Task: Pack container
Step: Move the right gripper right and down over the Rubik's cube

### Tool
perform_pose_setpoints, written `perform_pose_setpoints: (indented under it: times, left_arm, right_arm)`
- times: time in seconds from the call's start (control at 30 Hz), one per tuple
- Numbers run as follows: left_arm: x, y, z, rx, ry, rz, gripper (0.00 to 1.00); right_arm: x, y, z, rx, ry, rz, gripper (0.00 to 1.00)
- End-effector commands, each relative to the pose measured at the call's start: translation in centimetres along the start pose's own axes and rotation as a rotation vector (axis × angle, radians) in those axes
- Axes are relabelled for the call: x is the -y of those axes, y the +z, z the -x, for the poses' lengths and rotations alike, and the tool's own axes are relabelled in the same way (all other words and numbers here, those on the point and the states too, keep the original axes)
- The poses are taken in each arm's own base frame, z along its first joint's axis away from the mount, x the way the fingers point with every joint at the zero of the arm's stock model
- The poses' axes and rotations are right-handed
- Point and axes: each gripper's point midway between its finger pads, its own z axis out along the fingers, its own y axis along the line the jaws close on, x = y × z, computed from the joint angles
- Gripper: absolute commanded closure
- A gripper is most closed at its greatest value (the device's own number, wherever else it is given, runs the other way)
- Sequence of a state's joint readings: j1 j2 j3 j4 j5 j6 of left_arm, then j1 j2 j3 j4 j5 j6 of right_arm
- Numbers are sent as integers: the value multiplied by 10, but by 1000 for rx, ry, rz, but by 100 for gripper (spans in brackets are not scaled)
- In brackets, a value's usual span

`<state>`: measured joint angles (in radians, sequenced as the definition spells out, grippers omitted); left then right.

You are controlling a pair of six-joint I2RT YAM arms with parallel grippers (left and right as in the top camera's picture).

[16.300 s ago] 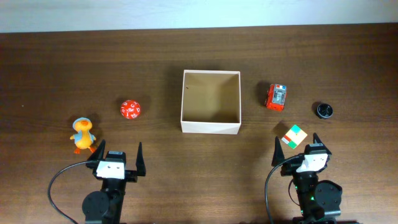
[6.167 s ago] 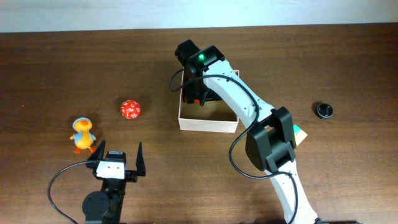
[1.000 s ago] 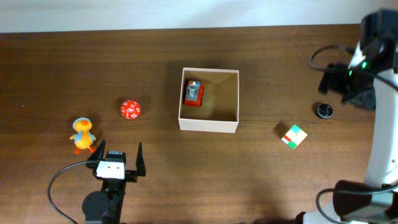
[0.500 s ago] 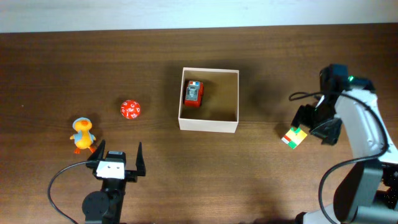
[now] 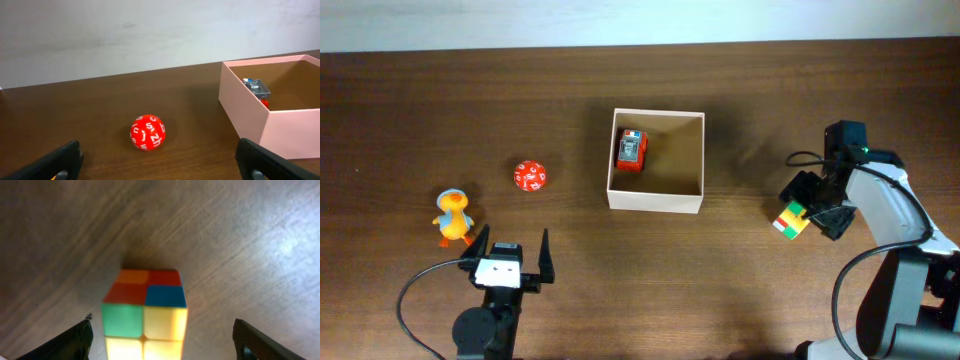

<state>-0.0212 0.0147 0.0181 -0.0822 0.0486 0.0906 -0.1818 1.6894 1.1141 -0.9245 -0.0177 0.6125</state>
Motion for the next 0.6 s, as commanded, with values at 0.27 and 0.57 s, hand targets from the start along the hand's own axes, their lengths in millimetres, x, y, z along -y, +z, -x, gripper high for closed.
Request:
perform_pose_setpoints:
  times: [0.27,0.57]
  left_arm:
    - [1,0,-2,1,20,-2,1]
    - [1,0,-2,1,20,-2,1]
  right_arm:
    - [-21,6,5,40,-16,44,18]
    - [-34,30,-10,-1,-46,11,22]
